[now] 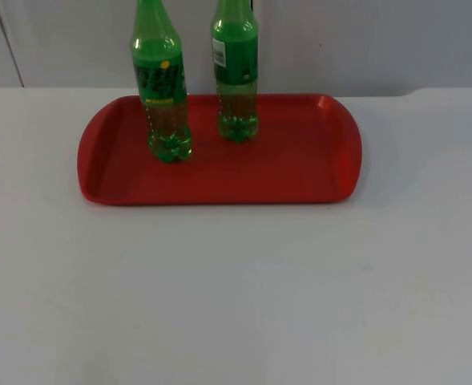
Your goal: Place the bottle upright on the tray.
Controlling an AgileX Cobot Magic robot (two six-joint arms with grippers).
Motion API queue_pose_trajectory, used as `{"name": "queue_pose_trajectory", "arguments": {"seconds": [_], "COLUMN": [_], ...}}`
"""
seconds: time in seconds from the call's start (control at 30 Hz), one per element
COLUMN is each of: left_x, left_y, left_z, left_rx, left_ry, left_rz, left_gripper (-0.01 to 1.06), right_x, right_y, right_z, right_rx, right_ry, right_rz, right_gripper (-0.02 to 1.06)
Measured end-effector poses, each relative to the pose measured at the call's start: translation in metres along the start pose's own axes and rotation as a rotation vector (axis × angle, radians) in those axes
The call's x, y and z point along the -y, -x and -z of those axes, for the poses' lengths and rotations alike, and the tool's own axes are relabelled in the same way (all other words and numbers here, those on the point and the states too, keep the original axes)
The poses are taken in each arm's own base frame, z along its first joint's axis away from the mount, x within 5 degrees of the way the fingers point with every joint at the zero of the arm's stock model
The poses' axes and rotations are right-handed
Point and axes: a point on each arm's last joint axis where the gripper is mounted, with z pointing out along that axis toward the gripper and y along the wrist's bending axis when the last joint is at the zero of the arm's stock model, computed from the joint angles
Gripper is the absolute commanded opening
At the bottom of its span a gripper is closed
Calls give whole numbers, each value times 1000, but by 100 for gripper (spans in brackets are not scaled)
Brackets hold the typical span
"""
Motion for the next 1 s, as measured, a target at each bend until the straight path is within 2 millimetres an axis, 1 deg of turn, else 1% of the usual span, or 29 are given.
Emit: {"name": "queue_pose_trajectory", "arguments": {"seconds": [1.0], "left_x": [0], "left_y": [0], "left_z": [0], "left_rx": [0], "left_ry": [0], "left_rz": [0], "left_gripper": [105], "right_x": [0], "right_y": [1], "right_z": [-1], "right_rx": [10], "right_ry": [0], "right_rz": [0], "right_gripper": [95]}}
